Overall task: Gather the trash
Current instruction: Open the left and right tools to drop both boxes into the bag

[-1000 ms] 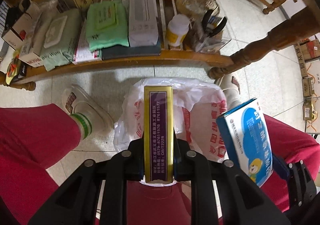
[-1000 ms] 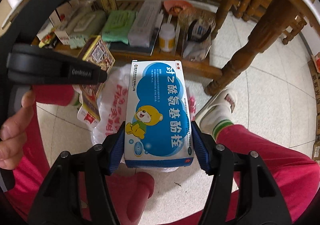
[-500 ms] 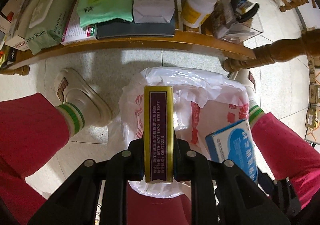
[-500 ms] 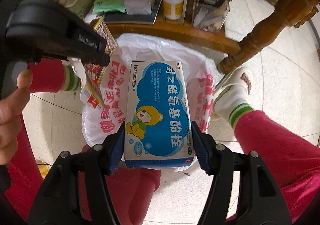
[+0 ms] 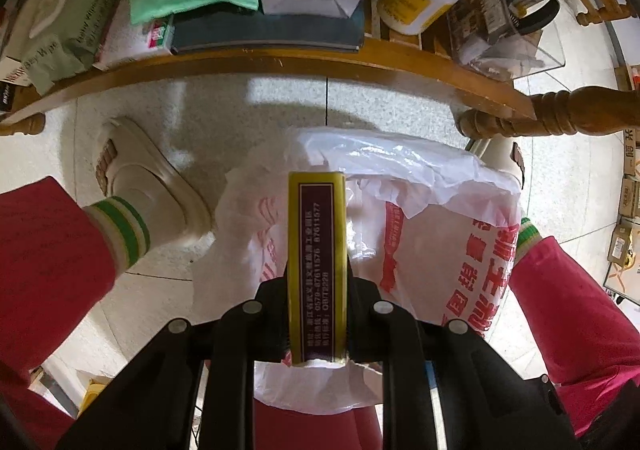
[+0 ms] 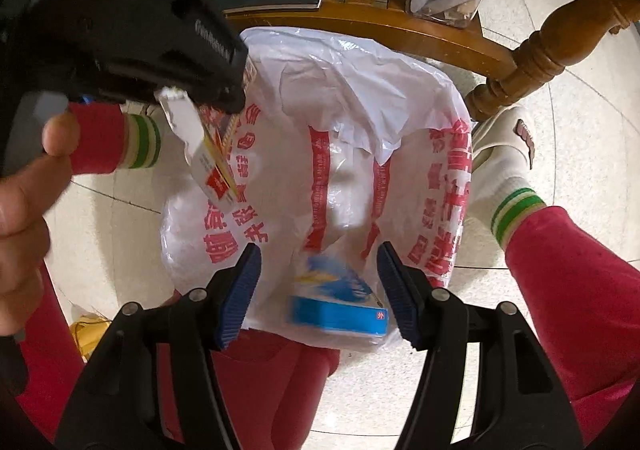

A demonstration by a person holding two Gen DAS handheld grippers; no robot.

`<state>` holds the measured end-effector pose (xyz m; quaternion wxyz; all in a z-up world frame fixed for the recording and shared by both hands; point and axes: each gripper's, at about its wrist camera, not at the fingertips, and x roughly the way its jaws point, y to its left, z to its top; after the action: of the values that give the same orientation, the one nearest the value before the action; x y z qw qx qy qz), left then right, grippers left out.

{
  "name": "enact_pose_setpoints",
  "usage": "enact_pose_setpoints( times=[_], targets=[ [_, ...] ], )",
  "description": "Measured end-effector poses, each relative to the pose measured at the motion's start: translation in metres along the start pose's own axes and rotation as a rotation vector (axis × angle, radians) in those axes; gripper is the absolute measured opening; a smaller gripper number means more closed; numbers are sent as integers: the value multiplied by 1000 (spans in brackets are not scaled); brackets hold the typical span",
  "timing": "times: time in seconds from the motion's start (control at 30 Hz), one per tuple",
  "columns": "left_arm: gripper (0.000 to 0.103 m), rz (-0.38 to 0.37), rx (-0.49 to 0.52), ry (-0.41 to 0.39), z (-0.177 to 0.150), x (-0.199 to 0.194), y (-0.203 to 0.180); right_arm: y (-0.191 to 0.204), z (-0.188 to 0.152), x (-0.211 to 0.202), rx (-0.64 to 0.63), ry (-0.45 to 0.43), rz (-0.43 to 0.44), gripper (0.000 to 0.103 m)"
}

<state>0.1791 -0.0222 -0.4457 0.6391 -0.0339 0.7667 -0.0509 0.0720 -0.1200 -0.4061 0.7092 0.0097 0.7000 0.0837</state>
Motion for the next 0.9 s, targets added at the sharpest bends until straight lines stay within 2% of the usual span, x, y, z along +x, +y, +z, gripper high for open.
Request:
enact_pose_setpoints(
  times=[0.03,0.07,0.1,0.13,0.17,0.3,0.5,0.73,0.9],
  targets=[
    [24,2,4,10,0,2,-1,-1,1,-1,8,-6,4,60],
    [35,2,3,18,-1,3,0,-2,1,-2,11,-10,5,61],
    [40,-1,-1,20,-1,4,1,-3,1,-3,15,-14,5,64],
    [50,-1,-4,19,-1,4,1,-4,2,-4,19,-15,8,69],
    [59,2,-6,20,-1,4,1,-5,2,-4,23,-17,8,70],
    [65,9,-11,19,1,3,2,-6,3,-5,28,-19,11,70],
    [67,22,-6,30,-1,3,3,-4,3,-7,23,-29,11,70],
    [73,55,17,-5,-8,-15,3,2,1,-22,9,-74,3,71],
    [74,66,9,3,-19,-32,11,6,-6,-48,-6,-143,5,78]
  ],
)
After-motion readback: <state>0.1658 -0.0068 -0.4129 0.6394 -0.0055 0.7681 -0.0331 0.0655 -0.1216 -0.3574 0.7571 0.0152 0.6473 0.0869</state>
